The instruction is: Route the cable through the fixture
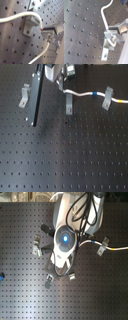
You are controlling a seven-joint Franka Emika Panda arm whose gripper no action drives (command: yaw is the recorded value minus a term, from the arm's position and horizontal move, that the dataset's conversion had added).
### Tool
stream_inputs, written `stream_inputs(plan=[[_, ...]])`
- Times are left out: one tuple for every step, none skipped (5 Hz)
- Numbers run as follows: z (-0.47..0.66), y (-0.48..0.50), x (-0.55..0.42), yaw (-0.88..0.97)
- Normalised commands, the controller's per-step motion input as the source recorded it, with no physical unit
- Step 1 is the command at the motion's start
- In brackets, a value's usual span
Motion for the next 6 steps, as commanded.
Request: stream_inputs(plan=[[0.17,0.061,-0.195,0.00],[-0.01,0.174,0.097,0.00],[0.07,0.463,0.402,0.22],[0.34,0.193,0.238,0.21],[0.26,-0.100,-0.016,0.00],[0.03,-0.281,-0.199,0.01]])
